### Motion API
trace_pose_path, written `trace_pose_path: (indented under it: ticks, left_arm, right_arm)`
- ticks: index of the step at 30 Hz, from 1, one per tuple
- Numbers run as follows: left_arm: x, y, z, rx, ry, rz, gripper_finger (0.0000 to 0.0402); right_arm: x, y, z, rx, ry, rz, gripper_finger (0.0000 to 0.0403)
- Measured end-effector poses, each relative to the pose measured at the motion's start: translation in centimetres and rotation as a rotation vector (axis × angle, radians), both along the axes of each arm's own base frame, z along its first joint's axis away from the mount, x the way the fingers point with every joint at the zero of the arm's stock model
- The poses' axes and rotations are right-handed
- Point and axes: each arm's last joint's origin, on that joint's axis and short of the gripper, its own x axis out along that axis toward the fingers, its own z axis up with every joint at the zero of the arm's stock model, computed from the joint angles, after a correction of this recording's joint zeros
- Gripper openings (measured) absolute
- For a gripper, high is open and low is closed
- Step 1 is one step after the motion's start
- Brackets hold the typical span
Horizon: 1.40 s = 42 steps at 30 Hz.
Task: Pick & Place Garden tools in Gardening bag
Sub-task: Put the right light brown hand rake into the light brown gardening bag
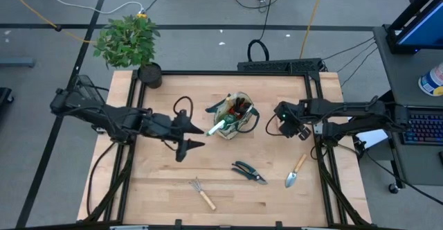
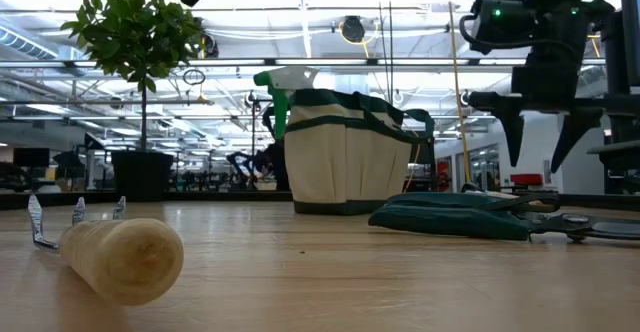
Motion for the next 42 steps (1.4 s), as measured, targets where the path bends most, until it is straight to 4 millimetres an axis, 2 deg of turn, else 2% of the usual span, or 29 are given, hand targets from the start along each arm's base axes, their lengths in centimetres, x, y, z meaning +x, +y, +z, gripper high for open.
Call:
trace_pose_path:
  ticks: [3, 8, 14, 19, 26, 36, 42]
  left_arm:
    - [0.0, -0.1, 0.0, -0.002, -0.011, -0.007, 0.0225]
    - [0.1, -0.3, -2.1, -0.022, -0.066, -0.017, 0.0225]
    - [-2.0, 0.2, -3.6, -0.054, -0.163, -0.041, 0.0225]
    - [-3.7, 0.7, -3.3, -0.025, -0.219, -0.054, 0.0225]
    - [-5.0, 1.1, -3.3, 0.0, -0.229, -0.06, 0.0225]
    - [-5.0, 1.1, -3.4, 0.003, -0.215, -0.06, 0.0225]
    - [-5.0, 1.1, -3.4, 0.002, -0.215, -0.06, 0.0225]
  right_arm:
    - [0.2, 0.0, -0.1, -0.014, -0.02, 0.032, 0.02]
    - [0.4, -0.1, -0.1, -0.024, -0.047, 0.04, 0.02]
    - [0.5, -0.1, -0.2, -0.032, -0.036, 0.077, 0.02]
    - [0.7, -0.2, -0.7, -0.024, -0.004, 0.081, 0.02]
    - [1.1, -0.3, -1.5, -0.014, 0.046, 0.091, 0.0201]
    - [1.6, -0.4, -1.6, -0.04, 0.023, 0.16, 0.02]
    - [2.3, -0.7, -2.8, -0.085, 0.092, 0.203, 0.0199]
